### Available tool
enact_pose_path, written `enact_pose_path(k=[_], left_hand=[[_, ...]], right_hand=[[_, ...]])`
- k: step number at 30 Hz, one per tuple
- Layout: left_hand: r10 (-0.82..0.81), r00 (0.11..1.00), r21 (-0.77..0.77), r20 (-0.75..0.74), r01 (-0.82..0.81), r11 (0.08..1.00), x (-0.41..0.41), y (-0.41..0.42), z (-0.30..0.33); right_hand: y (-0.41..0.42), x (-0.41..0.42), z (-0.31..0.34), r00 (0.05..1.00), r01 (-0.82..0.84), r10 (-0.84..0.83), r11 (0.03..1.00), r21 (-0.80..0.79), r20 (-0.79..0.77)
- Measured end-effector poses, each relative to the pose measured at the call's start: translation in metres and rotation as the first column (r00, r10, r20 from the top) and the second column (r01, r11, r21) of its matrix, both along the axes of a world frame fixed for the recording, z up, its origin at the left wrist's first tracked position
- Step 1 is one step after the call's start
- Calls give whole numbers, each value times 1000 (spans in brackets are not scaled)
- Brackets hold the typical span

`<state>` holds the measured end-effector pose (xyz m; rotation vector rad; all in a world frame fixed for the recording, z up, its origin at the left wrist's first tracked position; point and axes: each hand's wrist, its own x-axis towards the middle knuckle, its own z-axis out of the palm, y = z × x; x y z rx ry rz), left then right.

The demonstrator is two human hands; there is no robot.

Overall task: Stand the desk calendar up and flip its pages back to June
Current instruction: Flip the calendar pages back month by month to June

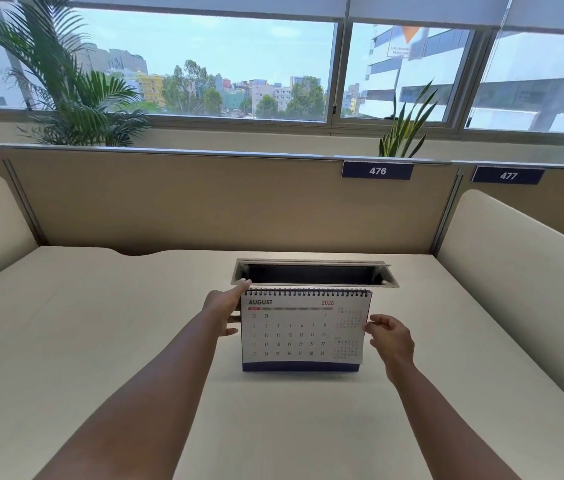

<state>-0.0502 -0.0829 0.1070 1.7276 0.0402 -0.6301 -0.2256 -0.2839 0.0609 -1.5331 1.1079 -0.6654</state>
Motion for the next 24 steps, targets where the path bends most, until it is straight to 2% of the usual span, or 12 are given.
enact_pose_path(k=[7,12,15,20,24], left_hand=[[2,1000,-1,-5,-2,1000,0,0,1],[1,1000,11,3,-2,1000,-2,1,2],[-2,1000,14,3,2,1000,-3,2,2],[-13,1000,22,-4,13,1000,-4,4,4],[-17,1000,24,-2,17,1000,-4,4,4]], right_hand=[[4,-8,0,1000,20,-19,998,-55,12],[6,-15,2,1000,-25,25,993,-115,4],[5,-15,3,999,-47,49,995,-87,16],[-2,-20,5,983,-171,165,981,95,75],[-5,-20,10,986,-165,164,983,-77,-12]])
